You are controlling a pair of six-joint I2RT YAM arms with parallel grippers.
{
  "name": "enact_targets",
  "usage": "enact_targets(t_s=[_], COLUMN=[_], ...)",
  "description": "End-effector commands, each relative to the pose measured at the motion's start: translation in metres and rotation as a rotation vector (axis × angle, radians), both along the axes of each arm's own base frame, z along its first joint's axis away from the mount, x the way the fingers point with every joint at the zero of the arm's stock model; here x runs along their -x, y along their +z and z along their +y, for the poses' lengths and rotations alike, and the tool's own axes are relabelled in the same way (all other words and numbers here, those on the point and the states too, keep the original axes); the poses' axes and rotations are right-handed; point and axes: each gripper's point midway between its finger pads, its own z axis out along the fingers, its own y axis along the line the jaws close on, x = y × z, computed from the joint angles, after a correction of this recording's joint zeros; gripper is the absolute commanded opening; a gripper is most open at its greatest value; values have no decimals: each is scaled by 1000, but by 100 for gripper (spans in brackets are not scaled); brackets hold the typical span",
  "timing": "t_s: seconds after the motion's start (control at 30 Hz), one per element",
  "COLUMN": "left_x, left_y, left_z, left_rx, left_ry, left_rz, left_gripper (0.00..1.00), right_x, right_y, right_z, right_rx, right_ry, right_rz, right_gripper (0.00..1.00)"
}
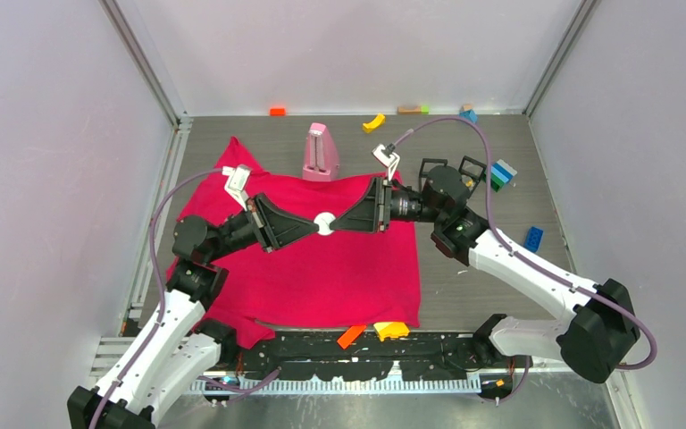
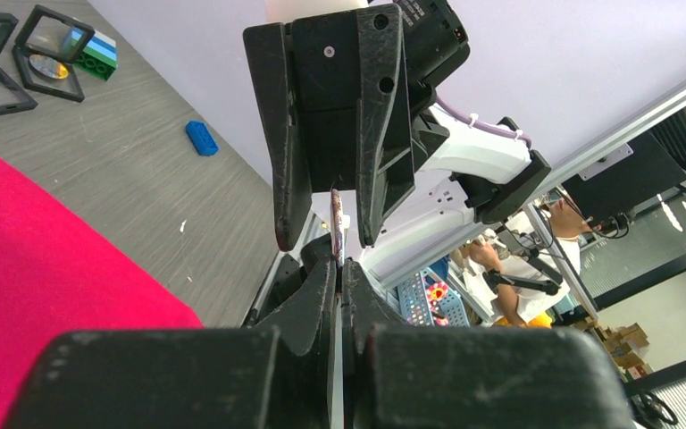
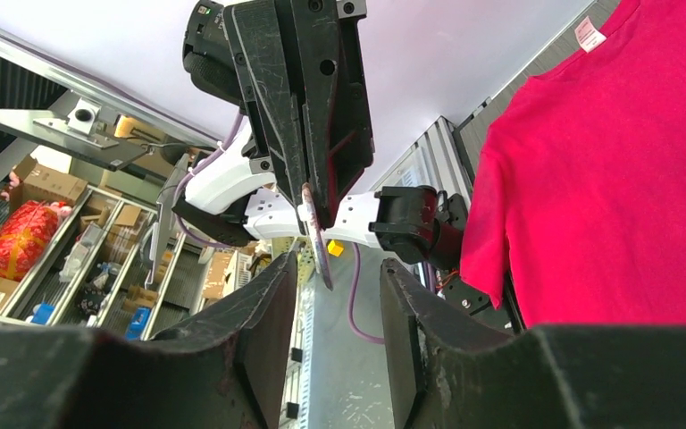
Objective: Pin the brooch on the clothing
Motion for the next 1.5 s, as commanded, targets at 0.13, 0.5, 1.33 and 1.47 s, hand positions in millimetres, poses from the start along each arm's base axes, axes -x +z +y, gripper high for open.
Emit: enact_targets(t_s=[0.13, 0.5, 1.33, 1.47], left_x=[10, 11, 11, 12], left_y=[22, 22, 28, 28], left_z=[1, 1, 0, 0], left_rx=[20, 15, 17, 17], left_ry=[-33, -41, -51, -52], left_rz=[-88, -84, -82, -84], left_gripper=[0, 0, 0, 0], right_x=[-5, -6, 10, 10], right_y=[20, 19, 36, 31], right_z=[4, 6, 2, 6], right_rx=[-40, -44, -133, -126], right_ry=[9, 11, 53, 63], right_rz=[-41, -38, -47, -39], right_gripper=[38, 36, 42, 40])
